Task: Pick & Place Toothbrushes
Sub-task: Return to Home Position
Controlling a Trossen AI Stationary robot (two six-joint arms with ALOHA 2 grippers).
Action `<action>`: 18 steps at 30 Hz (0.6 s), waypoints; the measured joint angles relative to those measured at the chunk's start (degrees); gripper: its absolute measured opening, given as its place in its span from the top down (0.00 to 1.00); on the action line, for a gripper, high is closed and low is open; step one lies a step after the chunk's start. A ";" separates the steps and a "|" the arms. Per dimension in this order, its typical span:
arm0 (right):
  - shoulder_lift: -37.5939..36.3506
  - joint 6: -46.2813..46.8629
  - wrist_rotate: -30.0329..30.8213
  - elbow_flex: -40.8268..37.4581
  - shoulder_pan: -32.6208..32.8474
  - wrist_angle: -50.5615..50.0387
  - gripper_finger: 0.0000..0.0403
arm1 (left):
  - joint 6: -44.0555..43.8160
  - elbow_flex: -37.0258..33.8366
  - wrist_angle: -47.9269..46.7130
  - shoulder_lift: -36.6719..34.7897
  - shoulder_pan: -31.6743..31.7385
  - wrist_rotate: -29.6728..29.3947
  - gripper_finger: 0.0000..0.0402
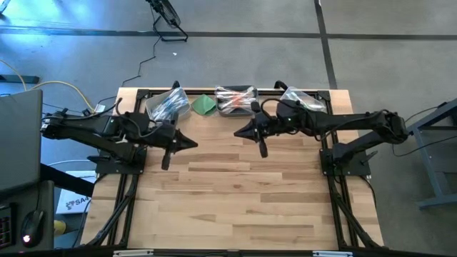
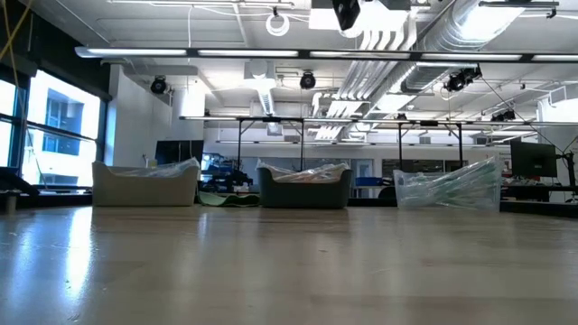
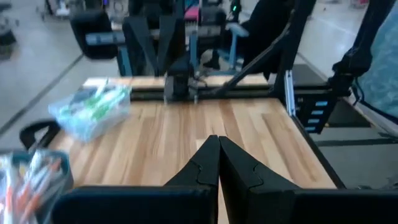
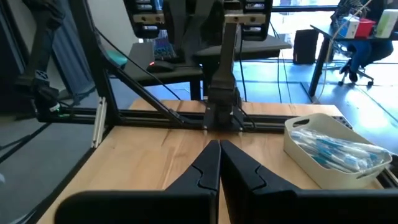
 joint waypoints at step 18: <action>0.04 4.41 -0.07 0.00 0.24 0.07 0.99 | -1.18 0.00 -1.38 0.55 0.01 0.74 1.00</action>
